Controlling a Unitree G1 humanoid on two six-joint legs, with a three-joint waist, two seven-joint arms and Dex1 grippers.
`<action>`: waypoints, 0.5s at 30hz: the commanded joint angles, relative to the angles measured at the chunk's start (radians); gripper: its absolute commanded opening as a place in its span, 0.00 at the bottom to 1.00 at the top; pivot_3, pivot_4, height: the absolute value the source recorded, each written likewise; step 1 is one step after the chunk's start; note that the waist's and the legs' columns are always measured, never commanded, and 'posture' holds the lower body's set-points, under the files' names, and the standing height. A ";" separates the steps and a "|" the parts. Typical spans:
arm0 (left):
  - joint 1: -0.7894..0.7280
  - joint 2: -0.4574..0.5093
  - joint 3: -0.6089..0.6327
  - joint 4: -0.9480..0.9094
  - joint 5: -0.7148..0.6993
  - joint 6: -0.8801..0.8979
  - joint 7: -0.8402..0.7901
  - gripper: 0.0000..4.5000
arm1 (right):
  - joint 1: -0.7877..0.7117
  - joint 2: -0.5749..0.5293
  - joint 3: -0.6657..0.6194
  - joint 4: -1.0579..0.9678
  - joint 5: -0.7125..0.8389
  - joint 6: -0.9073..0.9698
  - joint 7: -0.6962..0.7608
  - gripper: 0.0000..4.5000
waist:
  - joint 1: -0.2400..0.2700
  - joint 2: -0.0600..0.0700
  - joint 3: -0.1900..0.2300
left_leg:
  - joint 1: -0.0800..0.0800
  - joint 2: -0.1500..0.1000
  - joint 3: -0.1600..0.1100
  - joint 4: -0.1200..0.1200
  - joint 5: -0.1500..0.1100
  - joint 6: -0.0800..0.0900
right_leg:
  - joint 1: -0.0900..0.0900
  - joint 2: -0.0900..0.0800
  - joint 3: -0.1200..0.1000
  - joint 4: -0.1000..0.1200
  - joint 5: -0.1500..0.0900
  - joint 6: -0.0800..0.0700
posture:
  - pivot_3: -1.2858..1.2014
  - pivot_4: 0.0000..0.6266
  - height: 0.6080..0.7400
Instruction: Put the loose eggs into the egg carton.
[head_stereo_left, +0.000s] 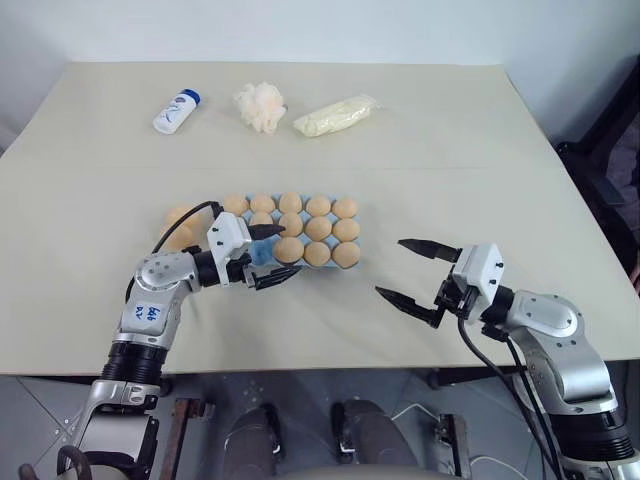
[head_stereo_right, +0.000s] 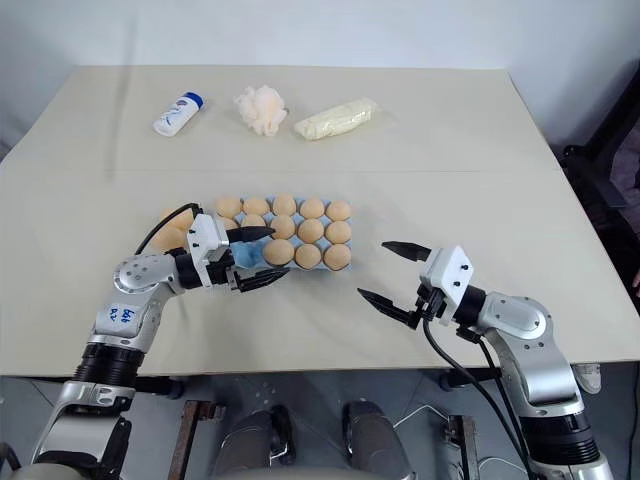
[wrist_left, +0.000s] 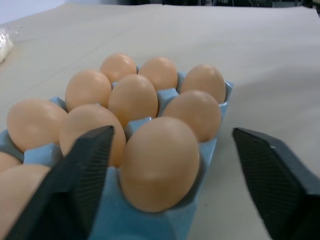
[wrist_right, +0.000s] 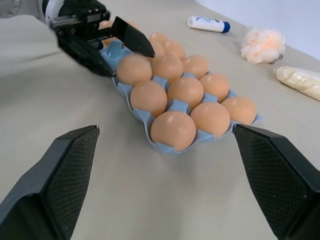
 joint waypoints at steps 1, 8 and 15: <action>0.040 0.061 0.112 -0.074 -0.055 0.007 0.014 0.99 | -0.030 0.007 0.011 -0.031 0.017 -0.003 0.005 1.00 | -0.006 0.000 0.000 | 0.000 0.000 0.000 0.000 0.000 0.000 | 0.000 0.000 0.000 0.000 0.000 0.000 | 0.52 0.24 1.00; 0.323 0.221 0.368 -0.173 -0.150 0.001 -0.041 0.99 | -0.107 0.012 0.045 0.013 0.035 0.002 0.057 1.00 | -0.006 0.001 0.000 | 0.000 0.002 0.000 -0.002 -0.001 -0.001 | -0.001 0.001 0.000 0.000 -0.001 -0.002 | 0.52 0.24 1.00; 0.525 0.185 0.627 -0.114 -0.160 -0.042 0.110 0.99 | -0.162 0.035 0.080 0.048 0.040 0.003 0.091 1.00 | -0.004 0.001 0.000 | 0.000 0.000 -0.001 -0.002 -0.007 0.001 | 0.000 -0.003 -0.002 -0.002 -0.001 -0.003 | 0.52 0.24 1.00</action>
